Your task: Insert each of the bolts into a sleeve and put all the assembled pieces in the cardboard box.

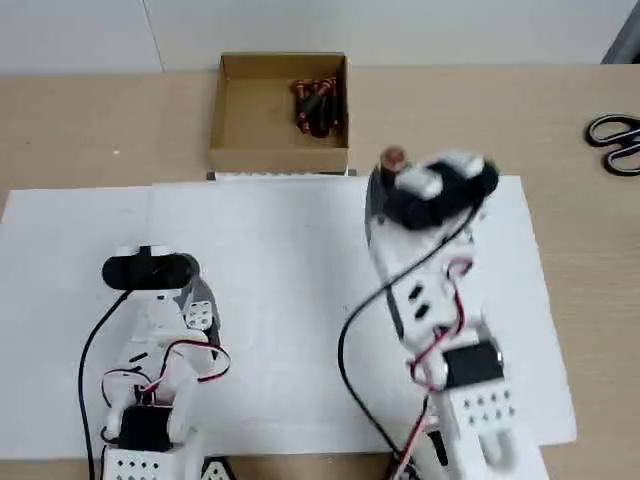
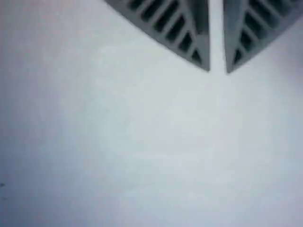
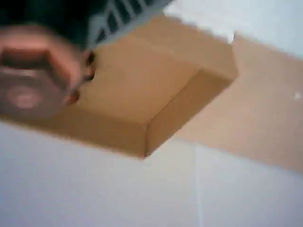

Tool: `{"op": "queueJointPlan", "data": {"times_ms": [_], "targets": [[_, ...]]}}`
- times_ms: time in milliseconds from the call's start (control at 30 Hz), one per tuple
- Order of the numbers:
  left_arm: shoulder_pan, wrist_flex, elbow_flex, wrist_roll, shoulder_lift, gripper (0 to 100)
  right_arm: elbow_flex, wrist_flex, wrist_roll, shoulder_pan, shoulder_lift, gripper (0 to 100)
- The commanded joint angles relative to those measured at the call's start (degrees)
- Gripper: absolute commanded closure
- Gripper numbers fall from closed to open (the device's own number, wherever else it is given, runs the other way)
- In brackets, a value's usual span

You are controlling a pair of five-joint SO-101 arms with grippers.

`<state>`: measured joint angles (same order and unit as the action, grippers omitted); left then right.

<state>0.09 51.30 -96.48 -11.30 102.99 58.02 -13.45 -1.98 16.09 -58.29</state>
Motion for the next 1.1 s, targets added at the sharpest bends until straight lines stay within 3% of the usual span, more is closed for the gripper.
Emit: {"op": "queueJointPlan", "data": {"times_ms": [0, 233, 567, 1067], "targets": [[0.4, 0.2, 0.2, 0.4, 0.8, 99, -12.3, 4.8, -1.5, -0.5, 10.8, 99.5], [0.2, 0.3, 0.3, 0.3, 0.8, 99, -28.2, 9.6, -1.7, -0.3, 30.3, 99.5], [0.0, 0.4, 0.4, 0.2, 0.8, 99, -59.8, 9.3, -1.7, 0.7, 61.1, 99.5], [0.2, 0.4, 0.4, 0.2, 0.8, 99, -95.9, 9.5, -1.3, 3.0, 100.8, 99.5]]}}
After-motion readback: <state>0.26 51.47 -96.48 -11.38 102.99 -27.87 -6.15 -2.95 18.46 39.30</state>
